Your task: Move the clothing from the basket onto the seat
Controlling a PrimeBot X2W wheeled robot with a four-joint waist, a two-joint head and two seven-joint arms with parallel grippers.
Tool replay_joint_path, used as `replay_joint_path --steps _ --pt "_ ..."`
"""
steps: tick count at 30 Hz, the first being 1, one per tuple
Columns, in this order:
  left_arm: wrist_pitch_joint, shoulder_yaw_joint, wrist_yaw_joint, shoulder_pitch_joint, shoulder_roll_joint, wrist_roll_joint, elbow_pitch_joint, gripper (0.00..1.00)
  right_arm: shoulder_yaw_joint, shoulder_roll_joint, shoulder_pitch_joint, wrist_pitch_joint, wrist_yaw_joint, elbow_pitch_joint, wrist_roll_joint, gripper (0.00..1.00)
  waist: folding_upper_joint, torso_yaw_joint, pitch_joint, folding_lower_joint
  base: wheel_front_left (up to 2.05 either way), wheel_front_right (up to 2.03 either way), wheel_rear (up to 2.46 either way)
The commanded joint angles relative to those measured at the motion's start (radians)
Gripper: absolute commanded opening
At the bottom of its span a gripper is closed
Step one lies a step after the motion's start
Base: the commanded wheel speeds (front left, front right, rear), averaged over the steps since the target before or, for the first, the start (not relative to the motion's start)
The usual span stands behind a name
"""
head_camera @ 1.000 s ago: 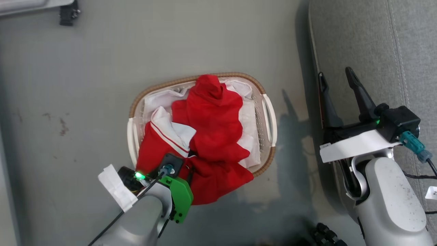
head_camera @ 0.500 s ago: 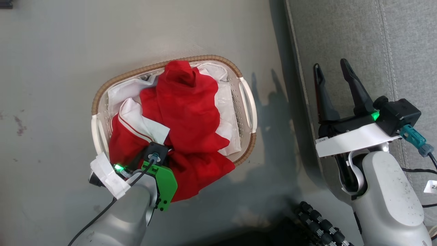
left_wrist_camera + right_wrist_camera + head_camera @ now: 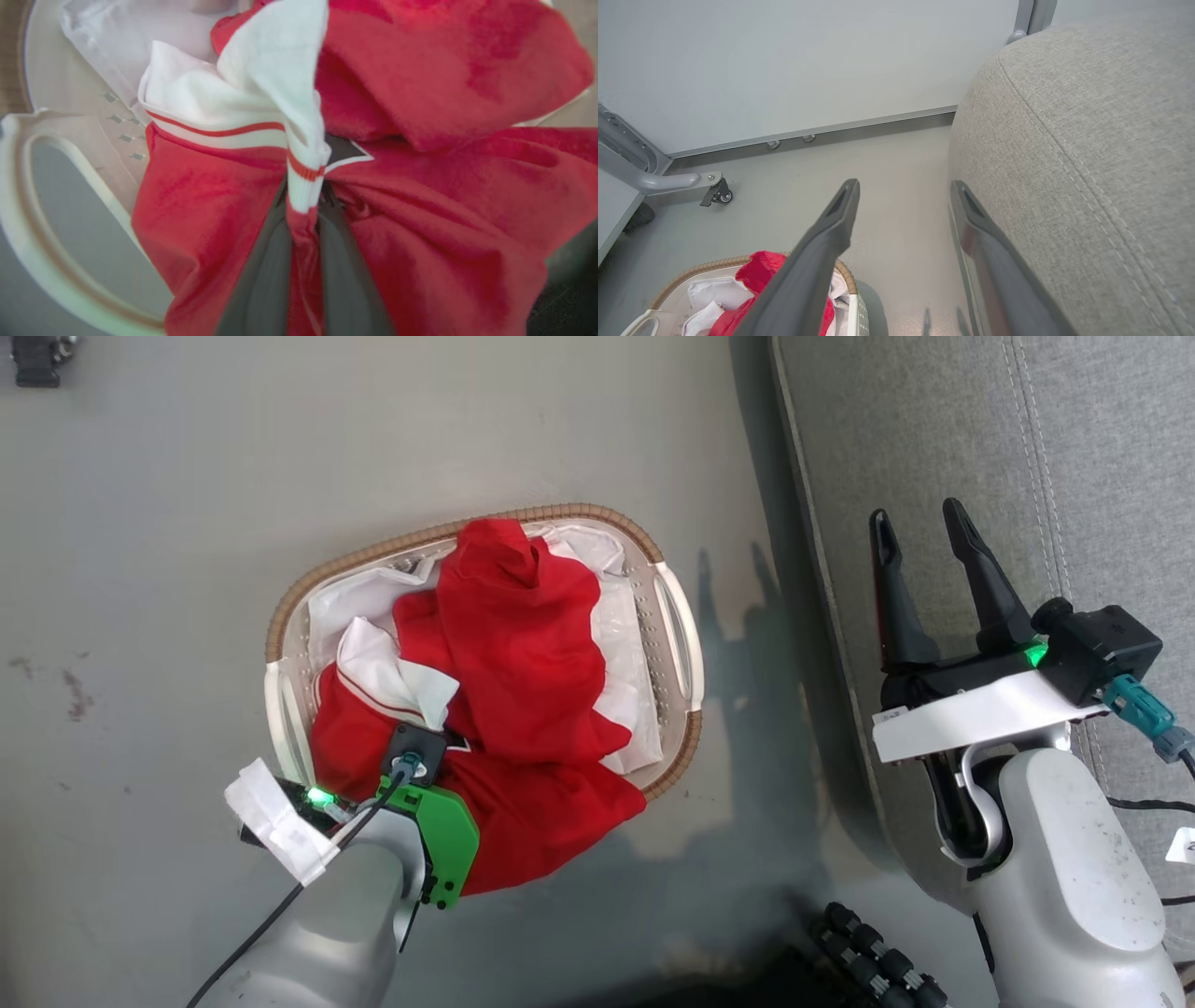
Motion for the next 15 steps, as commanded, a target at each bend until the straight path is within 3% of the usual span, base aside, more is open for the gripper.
replay_joint_path --steps 1,10,15 --pt "-0.014 0.008 -0.011 0.014 0.007 -0.011 -0.005 0.0 -0.005 -0.003 0.008 -0.005 -0.001 0.004 0.003 1.0 -0.0001 0.018 -0.026 -0.0001 0.0 0.0 0.0" --pt "-0.053 0.018 -0.015 0.026 0.031 -0.009 -0.074 0.0 -0.02 -0.003 0.043 -0.005 -0.001 0.017 -0.025 1.0 -0.0001 0.056 -0.125 -0.0001 0.0 0.0 0.0" --pt "-0.053 0.04 0.001 0.046 0.06 0.013 -0.2 0.0 -0.039 -0.004 0.079 -0.005 -0.001 0.029 -0.052 1.0 -0.0001 0.082 -0.205 -0.0001 0.0 0.0 0.0"
